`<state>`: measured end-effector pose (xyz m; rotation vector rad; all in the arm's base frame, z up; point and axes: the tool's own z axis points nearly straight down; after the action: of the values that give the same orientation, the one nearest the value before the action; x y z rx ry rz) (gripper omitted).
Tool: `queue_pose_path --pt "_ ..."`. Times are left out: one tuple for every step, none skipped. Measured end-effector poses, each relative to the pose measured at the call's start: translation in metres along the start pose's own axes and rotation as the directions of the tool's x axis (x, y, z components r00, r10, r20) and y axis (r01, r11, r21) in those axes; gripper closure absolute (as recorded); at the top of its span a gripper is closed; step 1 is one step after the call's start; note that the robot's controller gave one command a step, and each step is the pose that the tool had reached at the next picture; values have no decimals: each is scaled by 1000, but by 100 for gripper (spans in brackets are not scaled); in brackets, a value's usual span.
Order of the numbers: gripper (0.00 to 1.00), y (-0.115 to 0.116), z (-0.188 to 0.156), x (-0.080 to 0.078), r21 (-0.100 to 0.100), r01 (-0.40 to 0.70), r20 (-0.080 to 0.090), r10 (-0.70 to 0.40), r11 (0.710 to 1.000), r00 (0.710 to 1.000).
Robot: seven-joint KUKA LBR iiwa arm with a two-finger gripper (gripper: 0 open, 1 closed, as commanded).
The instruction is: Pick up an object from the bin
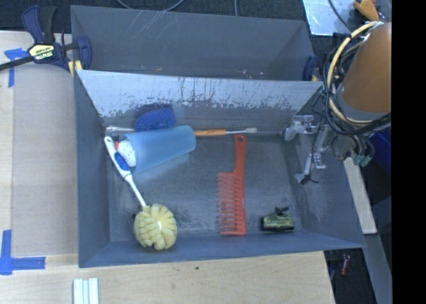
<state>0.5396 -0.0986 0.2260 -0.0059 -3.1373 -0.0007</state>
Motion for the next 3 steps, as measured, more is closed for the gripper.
queue_pose_path --pt "0 1 -5 -1 1 3 8 -3 1000 1000" --pt "0 28 44 40 0 -164 3 164 986 986" --pt "0 80 57 23 1 95 9 -95 995 995"
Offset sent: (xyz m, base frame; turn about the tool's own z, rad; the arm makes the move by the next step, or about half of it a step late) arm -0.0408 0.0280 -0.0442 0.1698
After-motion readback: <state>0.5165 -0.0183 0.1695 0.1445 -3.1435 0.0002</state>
